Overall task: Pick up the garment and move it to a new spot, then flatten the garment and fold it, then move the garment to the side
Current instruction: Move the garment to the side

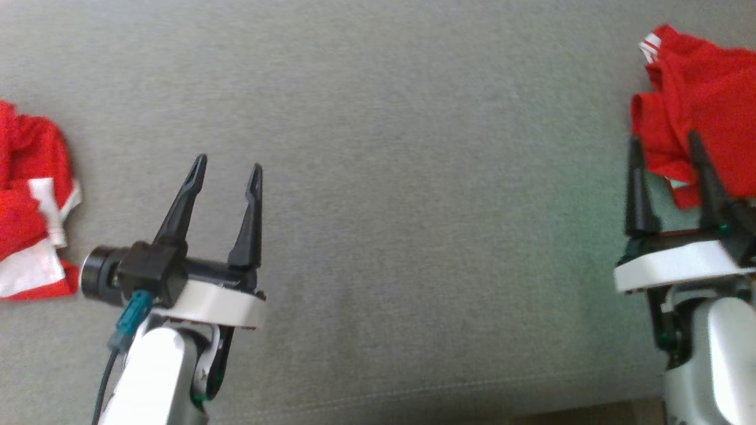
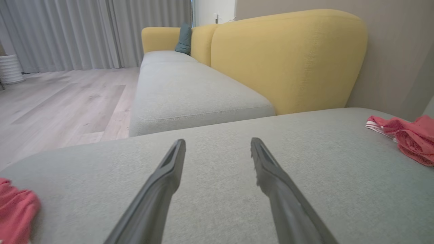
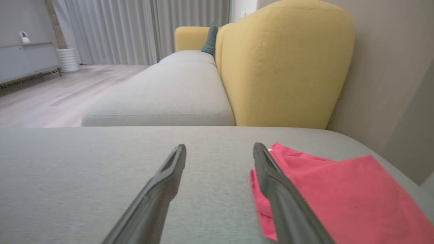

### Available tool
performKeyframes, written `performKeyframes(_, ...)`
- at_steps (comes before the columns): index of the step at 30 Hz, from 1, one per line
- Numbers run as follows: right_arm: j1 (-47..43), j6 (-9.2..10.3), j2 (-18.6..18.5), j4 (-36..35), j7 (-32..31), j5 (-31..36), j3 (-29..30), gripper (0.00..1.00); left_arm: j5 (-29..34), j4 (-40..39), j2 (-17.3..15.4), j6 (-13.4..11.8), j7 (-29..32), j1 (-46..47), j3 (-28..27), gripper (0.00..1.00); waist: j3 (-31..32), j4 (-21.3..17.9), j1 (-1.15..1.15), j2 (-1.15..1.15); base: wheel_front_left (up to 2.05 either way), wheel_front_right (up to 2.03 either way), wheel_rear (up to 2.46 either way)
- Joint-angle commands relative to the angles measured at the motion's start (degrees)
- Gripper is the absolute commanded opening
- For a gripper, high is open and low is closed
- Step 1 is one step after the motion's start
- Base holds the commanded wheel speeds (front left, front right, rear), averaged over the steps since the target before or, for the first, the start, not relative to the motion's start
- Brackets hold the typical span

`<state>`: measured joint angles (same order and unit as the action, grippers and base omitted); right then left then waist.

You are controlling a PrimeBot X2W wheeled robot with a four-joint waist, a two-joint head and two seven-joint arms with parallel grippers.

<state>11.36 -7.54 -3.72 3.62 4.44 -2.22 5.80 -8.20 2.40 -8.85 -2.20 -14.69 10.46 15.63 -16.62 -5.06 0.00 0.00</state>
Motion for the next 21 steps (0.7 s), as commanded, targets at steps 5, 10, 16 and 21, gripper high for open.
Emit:
performKeyframes(5, -1.65, 0.05, 0.62, -4.34, -0.72, -2.1, -5.24, 1.0, -0.65, -1.7, -0.55, -1.51, -0.29, -1.5, -4.08, 1.0, 3.81, 4.65, 0.0, 0.0, 0.0, 0.0, 0.0)
performKeyframes(10, -3.62, 0.05, 0.79, -5.42, -1.35, -3.12, -7.03, 1.0, -1.11, -1.37, -0.64, -2.32, -0.3, -3.57, -5.96, 1.0, 6.1, 6.87, 0.0, 0.0, 0.0, 0.0, 0.0)
performKeyframes(16, -6.03, 0.05, 0.82, -5.65, -2.04, -4.6, -7.94, 1.0, -1.33, -0.86, -0.66, -2.35, -0.3, -5.71, -6.94, 1.0, 8.4, 7.59, 0.0, 0.0, 0.0, 0.0, 0.0)
performKeyframes(21, -7.12, 0.05, 0.83, -5.65, -2.53, -5.1, -7.41, 1.0, -1.06, -0.79, -0.49, -2.28, -0.3, -6.57, -7.04, 1.0, 9.12, 7.1, 0.0, 0.0, 0.0, 0.0, 0.0)
